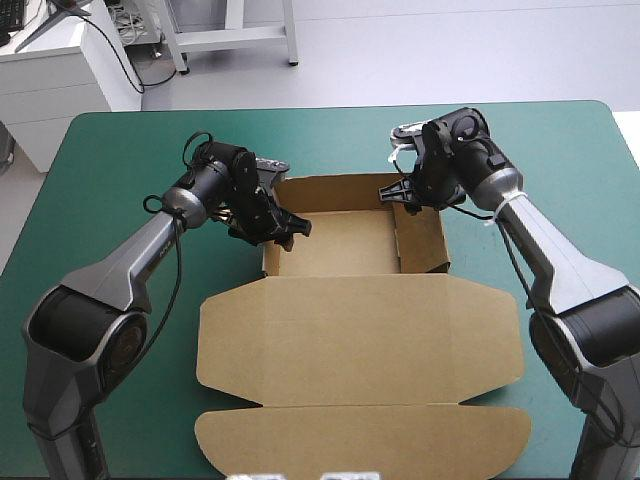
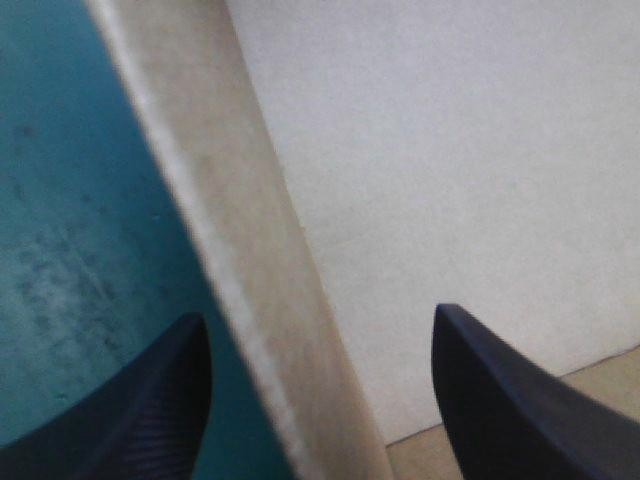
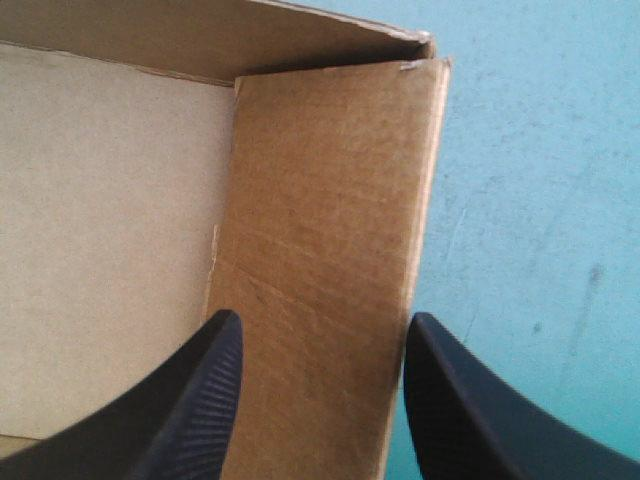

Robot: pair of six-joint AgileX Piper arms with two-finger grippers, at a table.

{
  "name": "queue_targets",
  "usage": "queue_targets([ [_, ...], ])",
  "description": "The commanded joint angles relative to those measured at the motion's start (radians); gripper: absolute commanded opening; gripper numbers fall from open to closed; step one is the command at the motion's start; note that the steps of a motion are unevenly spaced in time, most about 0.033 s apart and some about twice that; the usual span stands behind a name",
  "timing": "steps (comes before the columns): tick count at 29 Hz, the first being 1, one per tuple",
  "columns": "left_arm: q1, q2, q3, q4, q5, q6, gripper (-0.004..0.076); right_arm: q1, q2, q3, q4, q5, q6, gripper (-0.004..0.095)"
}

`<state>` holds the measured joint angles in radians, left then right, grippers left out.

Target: Fold the box

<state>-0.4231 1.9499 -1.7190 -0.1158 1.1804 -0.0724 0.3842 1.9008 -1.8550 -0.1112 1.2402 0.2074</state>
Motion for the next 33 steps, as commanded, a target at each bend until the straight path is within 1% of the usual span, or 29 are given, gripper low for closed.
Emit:
queue_targets([
  [1, -0.005, -0.054, -0.080, 0.028, 0.051, -0.007, 0.0454, 0.002, -0.058, -0.031, -0.023, 0.010, -0.042, 0.0463],
  [4, -0.005, -0.054, -0.160, 0.056, 0.116, -0.007, 0.0453, 0.002, -0.074, -0.031, -0.023, 0.010, -0.048, 0.0463],
  [9, -0.005, -0.073, -0.237, -0.009, 0.115, -0.007, 0.0452, 0.002, -0.125, -0.033, -0.030, 0.010, -0.048, 0.0463],
  [13, -0.005, -0.105, -0.250, -0.038, 0.115, -0.007, 0.0452, 0.002, -0.164, -0.033, -0.063, 0.010, -0.060, 0.0463],
  [16, -0.005, -0.133, -0.250, -0.030, 0.115, -0.007, 0.0424, 0.002, -0.193, -0.033, -0.070, 0.010, -0.058, 0.0463],
  [19, -0.005, -0.164, -0.250, -0.027, 0.115, 0.003, 0.0334, 0.002, -0.204, -0.031, -0.068, 0.010, -0.058, 0.0463],
  [22, -0.005, -0.205, -0.250, -0.027, 0.115, 0.015, 0.0193, 0.002, -0.204, -0.025, -0.068, 0.010, -0.058, 0.0463],
  [24, -0.005, -0.238, -0.250, -0.027, 0.116, 0.072, 0.0081, 0.002, -0.204, -0.022, -0.068, 0.010, -0.058, 0.0463],
  [25, -0.005, -0.274, -0.250, -0.024, 0.116, 0.112, -0.0008, 0.002, -0.202, -0.020, -0.070, 0.010, -0.060, 0.0463],
  [33, -0.005, -0.442, -0.230, -0.030, 0.116, 0.125, -0.0008, -0.005, -0.174, -0.020, -0.063, 0.010, -0.058, 0.0463],
])
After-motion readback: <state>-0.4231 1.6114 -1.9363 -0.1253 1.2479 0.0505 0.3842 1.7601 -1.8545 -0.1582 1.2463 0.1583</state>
